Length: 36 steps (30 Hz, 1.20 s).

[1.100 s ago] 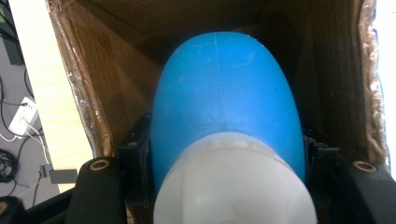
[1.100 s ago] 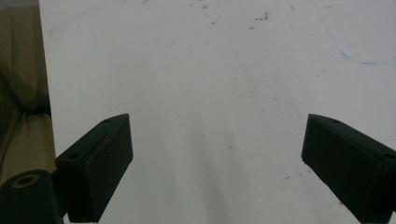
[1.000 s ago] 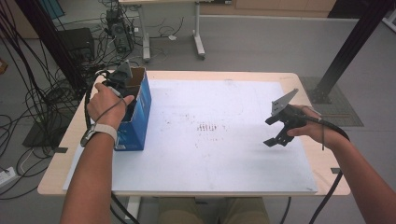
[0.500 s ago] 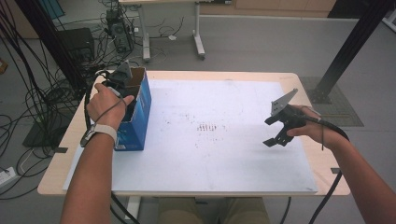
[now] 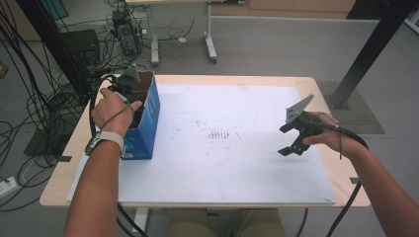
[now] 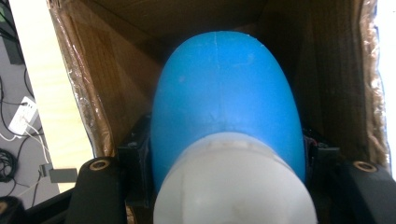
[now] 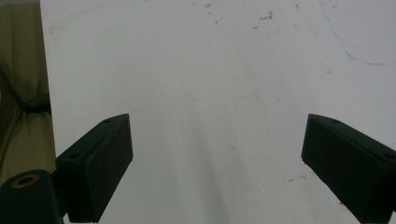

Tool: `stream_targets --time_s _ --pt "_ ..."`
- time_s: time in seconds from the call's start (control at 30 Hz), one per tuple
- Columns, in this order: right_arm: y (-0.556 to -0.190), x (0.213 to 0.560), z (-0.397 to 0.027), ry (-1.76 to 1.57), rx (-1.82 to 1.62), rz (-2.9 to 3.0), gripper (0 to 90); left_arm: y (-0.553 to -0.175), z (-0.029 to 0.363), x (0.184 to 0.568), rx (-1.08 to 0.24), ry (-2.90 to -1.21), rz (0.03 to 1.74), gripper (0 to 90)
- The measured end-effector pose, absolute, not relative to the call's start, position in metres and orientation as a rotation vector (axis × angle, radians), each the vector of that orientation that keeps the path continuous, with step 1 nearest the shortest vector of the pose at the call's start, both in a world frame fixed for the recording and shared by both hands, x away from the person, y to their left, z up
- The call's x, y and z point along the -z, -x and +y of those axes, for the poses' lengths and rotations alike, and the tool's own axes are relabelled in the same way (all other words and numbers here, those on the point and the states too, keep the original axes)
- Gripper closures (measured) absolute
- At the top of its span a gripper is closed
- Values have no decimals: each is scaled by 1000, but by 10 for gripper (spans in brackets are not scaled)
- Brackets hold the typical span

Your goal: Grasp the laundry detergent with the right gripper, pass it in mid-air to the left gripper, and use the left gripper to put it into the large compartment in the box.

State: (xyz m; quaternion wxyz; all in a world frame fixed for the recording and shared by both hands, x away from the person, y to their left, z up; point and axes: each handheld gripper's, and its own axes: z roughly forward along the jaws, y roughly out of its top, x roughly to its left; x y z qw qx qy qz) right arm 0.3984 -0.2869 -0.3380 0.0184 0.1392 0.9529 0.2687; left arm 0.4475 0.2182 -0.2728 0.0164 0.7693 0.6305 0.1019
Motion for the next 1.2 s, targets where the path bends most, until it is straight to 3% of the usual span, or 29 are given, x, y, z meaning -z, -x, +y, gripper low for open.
stream_targets --time_s 0.8,1.0,1.2 --pt "-398 339 -287 -434 -825 2967 86 -448 217 274 -332 -2409 1928 364" --pt "-397 339 -288 -434 -824 2967 86 -448 217 274 -324 -2414 1925 291" --pt "-397 339 -289 -432 -825 2966 86 -447 218 270 -317 -2410 1918 278"
